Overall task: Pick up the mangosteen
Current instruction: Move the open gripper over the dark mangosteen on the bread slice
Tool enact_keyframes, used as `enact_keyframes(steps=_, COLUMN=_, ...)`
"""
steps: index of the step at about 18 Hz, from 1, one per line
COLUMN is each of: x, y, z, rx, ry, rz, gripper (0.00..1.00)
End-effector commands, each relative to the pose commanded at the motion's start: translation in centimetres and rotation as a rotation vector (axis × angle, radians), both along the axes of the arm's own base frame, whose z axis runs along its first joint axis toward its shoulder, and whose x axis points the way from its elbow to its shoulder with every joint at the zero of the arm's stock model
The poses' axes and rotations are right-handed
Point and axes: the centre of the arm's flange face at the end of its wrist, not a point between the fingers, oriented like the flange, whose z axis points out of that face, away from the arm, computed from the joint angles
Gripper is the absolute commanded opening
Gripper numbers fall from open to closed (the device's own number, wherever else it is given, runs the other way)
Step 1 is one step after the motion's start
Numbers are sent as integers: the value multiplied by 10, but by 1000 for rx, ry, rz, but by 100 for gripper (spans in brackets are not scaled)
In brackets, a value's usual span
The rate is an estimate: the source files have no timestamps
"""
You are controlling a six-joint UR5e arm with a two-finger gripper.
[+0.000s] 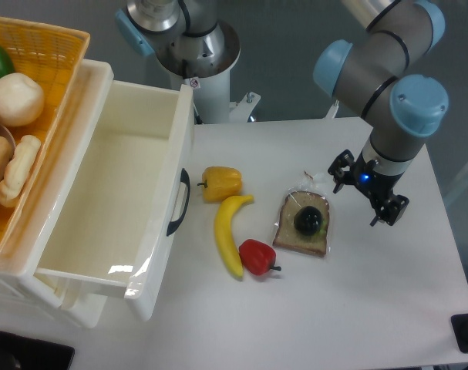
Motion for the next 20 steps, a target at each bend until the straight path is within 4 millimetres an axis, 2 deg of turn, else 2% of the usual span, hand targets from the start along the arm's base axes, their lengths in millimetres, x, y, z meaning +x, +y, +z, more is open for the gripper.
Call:
enact_keyframes(steps=4, x=1, y=0, z=-1, rx=-1, ry=-6, rz=11, gripper=100)
enact_keyframes(steps=11, x=21, y=-9, z=-38, rx=-10, ry=-44, rz=17, gripper=100)
enact_keyframes(steps=14, x=22, y=-17, z=-44, rx=-15, ry=-58, rz=29, gripper=100)
enact_keyframes(steps=20, x=37, y=-5, z=-62, rx=-36, ry=-95, rz=107, gripper=100)
